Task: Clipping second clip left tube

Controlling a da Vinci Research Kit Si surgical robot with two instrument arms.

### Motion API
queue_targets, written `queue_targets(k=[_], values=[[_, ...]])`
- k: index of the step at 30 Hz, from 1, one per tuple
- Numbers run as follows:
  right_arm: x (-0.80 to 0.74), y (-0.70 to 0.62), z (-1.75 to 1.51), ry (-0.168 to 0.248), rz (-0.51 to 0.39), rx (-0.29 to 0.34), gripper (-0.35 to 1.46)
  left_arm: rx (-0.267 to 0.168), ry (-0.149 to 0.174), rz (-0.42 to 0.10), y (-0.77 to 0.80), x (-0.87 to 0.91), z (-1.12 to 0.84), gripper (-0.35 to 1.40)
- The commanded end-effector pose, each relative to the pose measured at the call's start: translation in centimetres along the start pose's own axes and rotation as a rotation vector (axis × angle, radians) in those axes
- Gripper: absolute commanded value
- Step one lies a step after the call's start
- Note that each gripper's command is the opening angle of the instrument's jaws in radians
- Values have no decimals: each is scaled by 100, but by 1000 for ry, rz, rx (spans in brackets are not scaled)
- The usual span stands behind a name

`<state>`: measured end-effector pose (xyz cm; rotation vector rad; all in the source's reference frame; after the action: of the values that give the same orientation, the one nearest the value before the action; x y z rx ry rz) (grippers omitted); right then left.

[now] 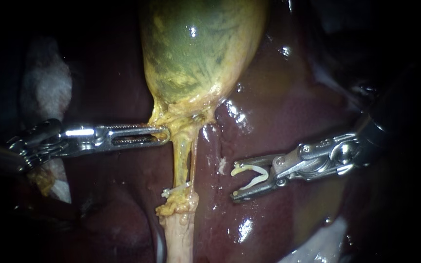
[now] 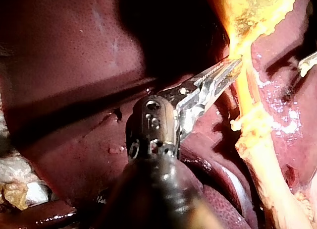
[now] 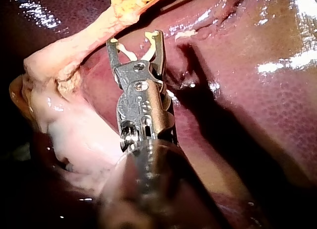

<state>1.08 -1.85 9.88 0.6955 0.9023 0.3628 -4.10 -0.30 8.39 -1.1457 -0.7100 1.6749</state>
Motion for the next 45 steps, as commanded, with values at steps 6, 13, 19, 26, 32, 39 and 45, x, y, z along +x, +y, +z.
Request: queue_targets(k=[6,13,19,26,32,39,45], values=[[0,0,0,0,0,0,60,0,0,0,0,0,0,-6],[1,-2,0,3,-6,1,60,-5,-2,-6,7,8,-8,-6],[5,-8,4,27,39,5,60,-14,-6,-18,18,24,-23,-6],[22,-15,15,101,117,22,60,-20,-10,-19,24,34,-34,-6],[41,-18,38,135,216,49,59,-20,-10,-19,25,34,-35,-6],[57,-12,68,138,295,46,59,-19,-10,-19,27,33,-36,-6],[58,4,88,140,308,42,59,-19,-10,-19,28,32,-36,-6]])
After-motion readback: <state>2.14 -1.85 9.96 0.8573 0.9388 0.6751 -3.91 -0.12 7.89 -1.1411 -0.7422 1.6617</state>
